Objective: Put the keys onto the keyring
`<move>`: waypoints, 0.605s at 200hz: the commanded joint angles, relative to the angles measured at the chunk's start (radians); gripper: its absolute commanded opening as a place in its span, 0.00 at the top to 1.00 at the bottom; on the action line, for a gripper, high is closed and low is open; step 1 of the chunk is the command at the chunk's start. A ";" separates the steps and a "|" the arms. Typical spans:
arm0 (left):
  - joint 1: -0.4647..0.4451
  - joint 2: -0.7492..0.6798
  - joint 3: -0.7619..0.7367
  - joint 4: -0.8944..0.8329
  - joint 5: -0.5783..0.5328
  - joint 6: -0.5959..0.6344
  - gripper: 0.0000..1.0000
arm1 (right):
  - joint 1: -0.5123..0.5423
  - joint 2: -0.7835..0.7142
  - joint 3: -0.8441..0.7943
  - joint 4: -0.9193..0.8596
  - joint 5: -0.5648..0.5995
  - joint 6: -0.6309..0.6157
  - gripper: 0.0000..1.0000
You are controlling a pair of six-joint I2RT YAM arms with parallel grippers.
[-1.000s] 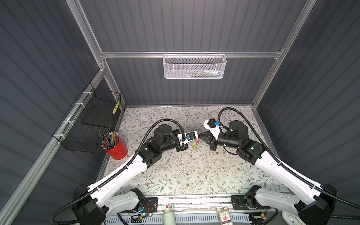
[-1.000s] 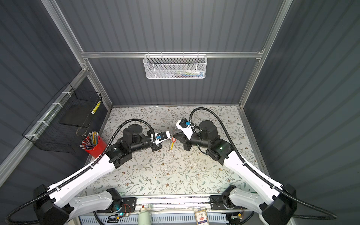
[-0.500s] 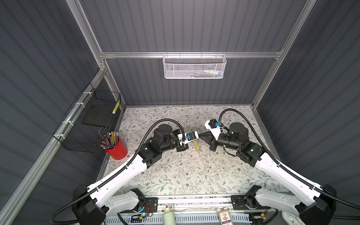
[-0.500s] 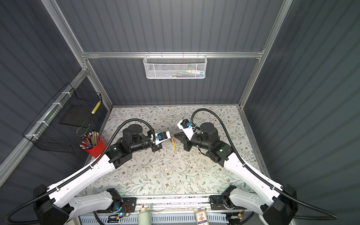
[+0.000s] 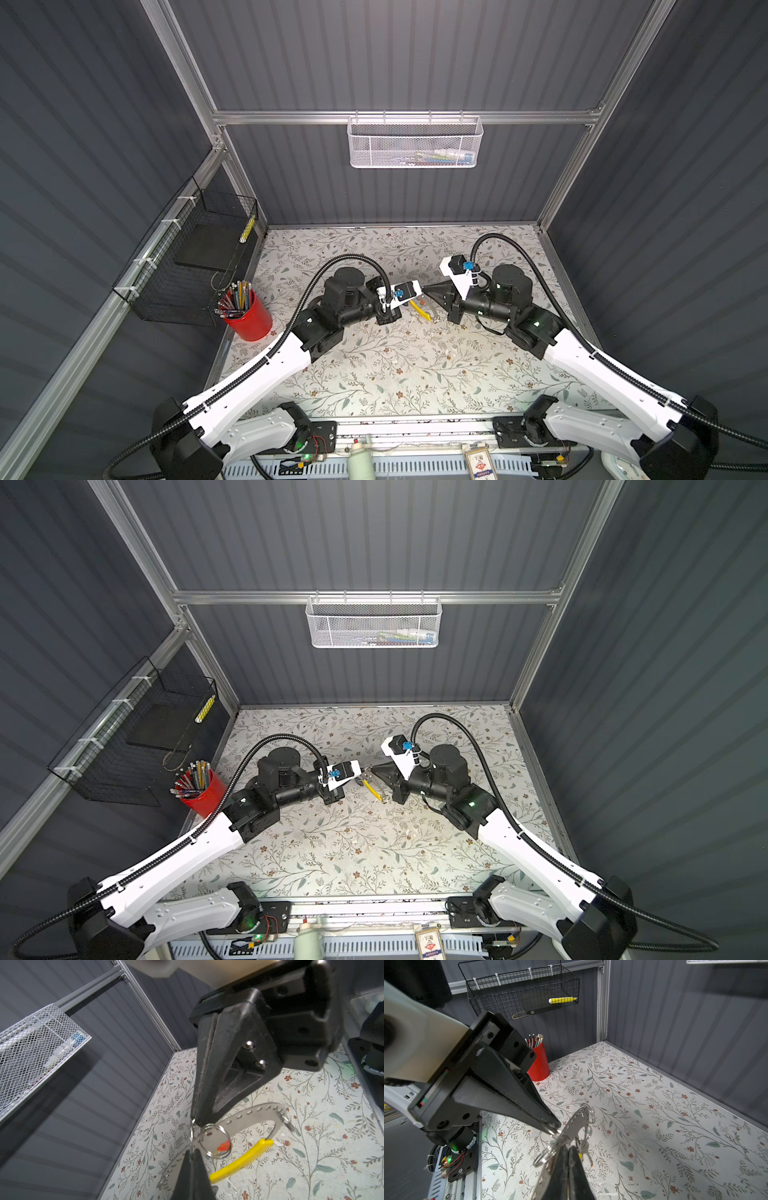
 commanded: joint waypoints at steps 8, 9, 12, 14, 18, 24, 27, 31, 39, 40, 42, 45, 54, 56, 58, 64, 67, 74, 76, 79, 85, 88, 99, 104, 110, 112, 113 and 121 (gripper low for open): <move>-0.005 -0.019 -0.015 0.099 0.110 -0.058 1.00 | -0.037 -0.001 -0.005 -0.009 -0.046 0.012 0.68; -0.005 -0.018 -0.016 0.100 0.112 -0.059 1.00 | -0.038 -0.001 -0.005 -0.011 -0.045 0.011 0.67; -0.004 -0.017 -0.017 0.102 0.119 -0.062 1.00 | -0.043 -0.006 -0.007 -0.014 -0.045 0.008 0.65; -0.004 -0.015 -0.018 0.105 0.122 -0.064 1.00 | -0.044 -0.007 -0.008 -0.014 -0.045 0.007 0.64; -0.003 -0.011 -0.019 0.109 0.131 -0.070 1.00 | -0.052 -0.015 -0.012 -0.015 -0.047 0.001 0.62; 0.000 -0.005 -0.020 0.116 0.146 -0.077 1.00 | -0.063 -0.027 -0.019 -0.013 -0.055 -0.007 0.60; 0.002 -0.002 -0.021 0.119 0.153 -0.080 1.00 | -0.067 -0.032 -0.022 -0.012 -0.058 -0.013 0.59; 0.004 0.003 -0.023 0.124 0.162 -0.087 1.00 | -0.074 -0.041 -0.026 -0.012 -0.064 -0.023 0.58; 0.015 0.012 -0.025 0.139 0.190 -0.105 1.00 | -0.082 -0.058 -0.028 -0.021 -0.073 -0.053 0.57; 0.016 0.013 -0.025 0.141 0.194 -0.108 1.00 | -0.083 -0.060 -0.028 -0.022 -0.075 -0.057 0.56; 0.020 0.015 -0.026 0.145 0.202 -0.112 1.00 | -0.084 -0.065 -0.028 -0.026 -0.080 -0.064 0.56; 0.023 0.018 -0.029 0.151 0.213 -0.120 1.00 | -0.088 -0.070 -0.027 -0.032 -0.086 -0.074 0.55; 0.040 0.027 -0.032 0.171 0.249 -0.144 1.00 | -0.097 -0.082 -0.021 -0.052 -0.109 -0.110 0.54; 0.043 0.029 -0.032 0.176 0.258 -0.150 1.00 | -0.098 -0.085 -0.019 -0.057 -0.116 -0.121 0.54; 0.047 0.030 -0.031 0.179 0.266 -0.155 1.00 | -0.100 -0.086 -0.018 -0.062 -0.123 -0.129 0.54; 0.059 0.036 -0.034 0.192 0.289 -0.170 1.00 | -0.104 -0.091 -0.011 -0.082 -0.140 -0.159 0.54; 0.063 0.039 -0.034 0.198 0.301 -0.178 1.00 | -0.105 -0.094 -0.007 -0.093 -0.146 -0.173 0.54; 0.076 0.048 -0.031 0.206 0.329 -0.192 1.00 | -0.106 -0.098 0.003 -0.120 -0.161 -0.207 0.54; 0.080 0.050 -0.031 0.208 0.337 -0.196 1.00 | -0.106 -0.099 0.006 -0.126 -0.165 -0.218 0.54; 0.086 0.054 -0.030 0.212 0.349 -0.201 1.00 | -0.107 -0.101 0.009 -0.135 -0.172 -0.231 0.54; 0.094 0.062 -0.029 0.222 0.371 -0.214 1.00 | -0.108 -0.102 0.015 -0.150 -0.182 -0.254 0.54; 0.100 0.066 -0.028 0.227 0.382 -0.220 1.00 | -0.109 -0.103 0.018 -0.156 -0.186 -0.264 0.55; 0.111 0.078 -0.025 0.240 0.413 -0.236 1.00 | -0.112 -0.103 0.030 -0.172 -0.198 -0.293 0.56; 0.115 0.083 -0.025 0.244 0.424 -0.241 1.00 | -0.115 -0.102 0.037 -0.181 -0.208 -0.308 0.56; 0.118 0.089 -0.021 0.245 0.436 -0.242 1.00 | -0.116 -0.099 0.044 -0.185 -0.216 -0.318 0.57; 0.119 0.091 -0.020 0.245 0.441 -0.242 1.00 | -0.116 -0.098 0.047 -0.187 -0.216 -0.320 0.57; 0.120 0.091 -0.020 0.246 0.443 -0.243 1.00 | -0.115 -0.097 0.048 -0.187 -0.218 -0.321 0.57; 0.121 0.093 -0.021 0.255 0.450 -0.247 1.00 | -0.119 -0.092 0.060 -0.200 -0.220 -0.328 0.57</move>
